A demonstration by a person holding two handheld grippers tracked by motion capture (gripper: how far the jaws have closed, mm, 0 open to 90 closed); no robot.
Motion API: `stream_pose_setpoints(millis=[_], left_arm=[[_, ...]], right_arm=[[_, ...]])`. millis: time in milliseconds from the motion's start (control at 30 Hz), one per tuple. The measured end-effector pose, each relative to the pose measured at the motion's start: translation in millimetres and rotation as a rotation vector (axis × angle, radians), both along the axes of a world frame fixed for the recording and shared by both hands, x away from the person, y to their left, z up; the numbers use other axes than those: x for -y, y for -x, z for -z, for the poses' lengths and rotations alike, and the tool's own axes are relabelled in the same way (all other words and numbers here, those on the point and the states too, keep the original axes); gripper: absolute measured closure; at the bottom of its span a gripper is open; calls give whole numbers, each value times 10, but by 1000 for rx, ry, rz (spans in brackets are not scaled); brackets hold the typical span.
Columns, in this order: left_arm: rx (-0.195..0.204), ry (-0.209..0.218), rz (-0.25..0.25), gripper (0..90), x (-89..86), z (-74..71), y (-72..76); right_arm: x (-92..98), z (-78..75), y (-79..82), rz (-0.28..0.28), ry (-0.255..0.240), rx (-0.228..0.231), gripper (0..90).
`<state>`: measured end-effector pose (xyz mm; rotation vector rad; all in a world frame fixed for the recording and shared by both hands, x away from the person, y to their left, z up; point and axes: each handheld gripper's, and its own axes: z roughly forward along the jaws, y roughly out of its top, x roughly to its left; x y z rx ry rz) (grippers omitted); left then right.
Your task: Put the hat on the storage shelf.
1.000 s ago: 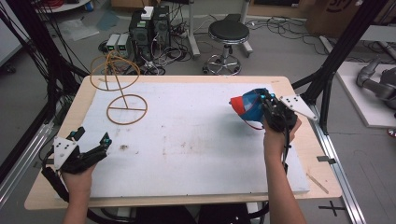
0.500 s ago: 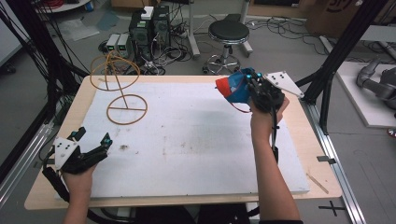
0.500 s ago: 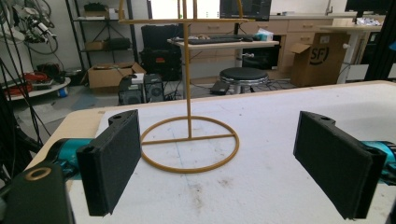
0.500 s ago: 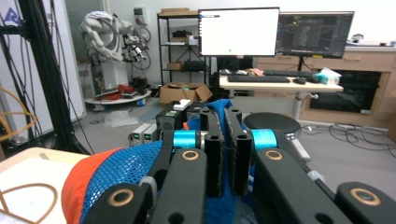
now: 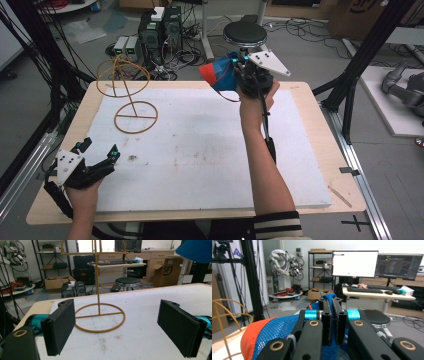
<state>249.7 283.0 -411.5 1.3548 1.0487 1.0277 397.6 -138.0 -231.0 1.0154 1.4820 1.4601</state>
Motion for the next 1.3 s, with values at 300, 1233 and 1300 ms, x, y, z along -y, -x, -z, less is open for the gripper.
stream_pose_setpoints(millis=[300, 1233, 1300], left_arm=[[0, -6, 4, 153, -9, 1, 27], [5, -17, -2, 153, -103, 12, 166], [3, -16, -5, 153, -125, 15, 171]], right_arm=[[-363, -140, -142, -25, -2, 7, 885], [-1702, -638, -527, -100, 36, 55, 885], [-1827, -668, -539, -113, 44, 66, 885]])
